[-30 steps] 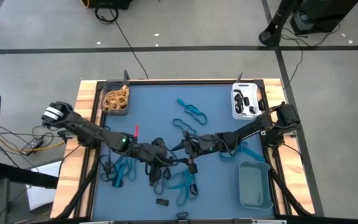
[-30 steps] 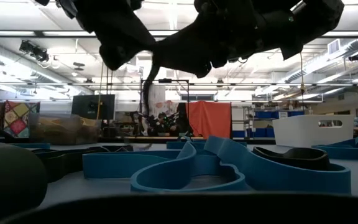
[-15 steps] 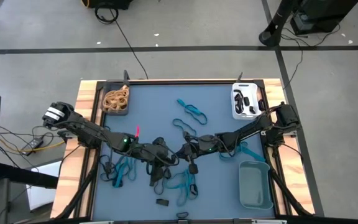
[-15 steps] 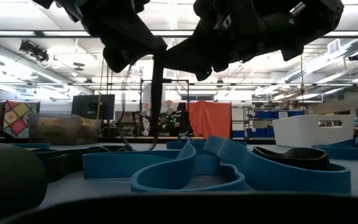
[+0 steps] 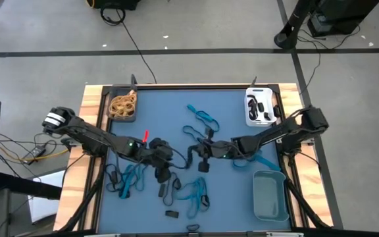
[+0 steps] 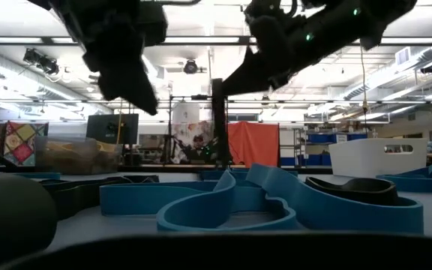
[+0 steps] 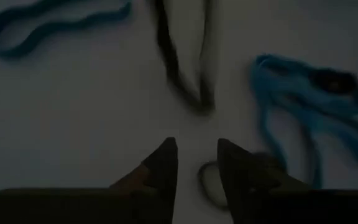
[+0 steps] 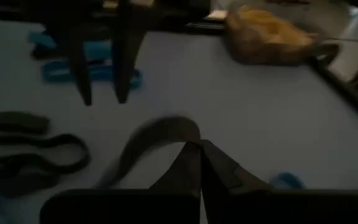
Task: Sort rubber bands into baskets
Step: Put the black rubber band into the white bin
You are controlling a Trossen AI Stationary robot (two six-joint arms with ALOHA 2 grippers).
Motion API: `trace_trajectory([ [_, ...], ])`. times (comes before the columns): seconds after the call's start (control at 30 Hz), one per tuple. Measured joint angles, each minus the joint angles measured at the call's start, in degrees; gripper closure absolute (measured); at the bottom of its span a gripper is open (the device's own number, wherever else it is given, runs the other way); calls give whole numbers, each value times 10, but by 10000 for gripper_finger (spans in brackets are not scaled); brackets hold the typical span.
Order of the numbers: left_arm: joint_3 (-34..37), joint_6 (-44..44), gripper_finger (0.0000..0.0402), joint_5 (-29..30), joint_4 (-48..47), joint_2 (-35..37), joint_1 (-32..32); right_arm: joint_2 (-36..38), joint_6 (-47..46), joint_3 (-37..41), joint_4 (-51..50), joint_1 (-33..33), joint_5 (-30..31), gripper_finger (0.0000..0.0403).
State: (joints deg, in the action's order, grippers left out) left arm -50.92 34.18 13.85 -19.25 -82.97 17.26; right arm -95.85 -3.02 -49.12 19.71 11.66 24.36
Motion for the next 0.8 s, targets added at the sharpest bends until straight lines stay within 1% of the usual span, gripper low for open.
trace_trajectory([
  [0.1,0,23,280,9,-29,6,0,41,2,0,-54,0,50,398],
  [0.2,1,37,280,31,-54,12,2,86,2,0,-117,-5,117,399],
  [0.27,0,38,280,34,-48,12,5,118,1,0,-161,-9,156,399],
  [0.47,0,52,280,39,-78,14,18,223,-16,0,-314,-26,255,400],
  [0.53,0,63,280,46,-90,14,23,259,-40,0,-370,-37,283,400],
  [0.6,0,76,280,50,-111,14,31,296,-88,0,-436,-51,302,400],
  [0.8,0,110,280,68,-143,14,50,389,-225,0,-617,-112,339,400],
])
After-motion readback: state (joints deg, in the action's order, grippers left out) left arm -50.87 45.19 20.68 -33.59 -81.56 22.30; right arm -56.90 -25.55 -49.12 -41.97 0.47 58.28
